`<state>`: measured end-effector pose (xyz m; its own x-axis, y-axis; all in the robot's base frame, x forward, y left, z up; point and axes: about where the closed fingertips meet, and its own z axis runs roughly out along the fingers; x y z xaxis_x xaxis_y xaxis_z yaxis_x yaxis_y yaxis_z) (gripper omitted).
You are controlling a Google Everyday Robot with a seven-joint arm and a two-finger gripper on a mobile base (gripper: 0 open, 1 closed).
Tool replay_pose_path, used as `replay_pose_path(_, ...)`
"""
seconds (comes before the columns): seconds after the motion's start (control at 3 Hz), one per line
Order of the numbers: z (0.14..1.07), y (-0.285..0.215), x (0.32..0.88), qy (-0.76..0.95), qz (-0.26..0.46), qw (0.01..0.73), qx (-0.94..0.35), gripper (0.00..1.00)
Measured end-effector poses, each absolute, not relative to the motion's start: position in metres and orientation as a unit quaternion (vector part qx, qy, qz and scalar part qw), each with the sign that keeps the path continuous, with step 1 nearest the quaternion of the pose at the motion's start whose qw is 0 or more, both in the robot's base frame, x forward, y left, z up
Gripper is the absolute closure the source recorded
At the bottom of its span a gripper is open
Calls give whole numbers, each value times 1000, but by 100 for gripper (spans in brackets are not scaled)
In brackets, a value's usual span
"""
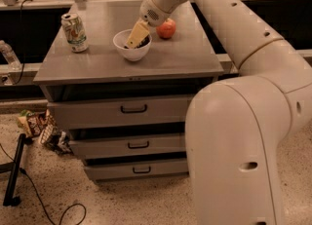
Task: Pick rxbar chocolate from white bowl and place on counter
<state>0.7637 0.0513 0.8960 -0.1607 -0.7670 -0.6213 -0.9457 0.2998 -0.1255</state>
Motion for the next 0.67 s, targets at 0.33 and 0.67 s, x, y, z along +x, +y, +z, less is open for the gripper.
replay_pose_path(0.33, 895, 44, 768, 750, 137, 299, -574, 40)
replay_pose_path(0.67, 894, 43, 771, 748, 129, 295, -580, 41)
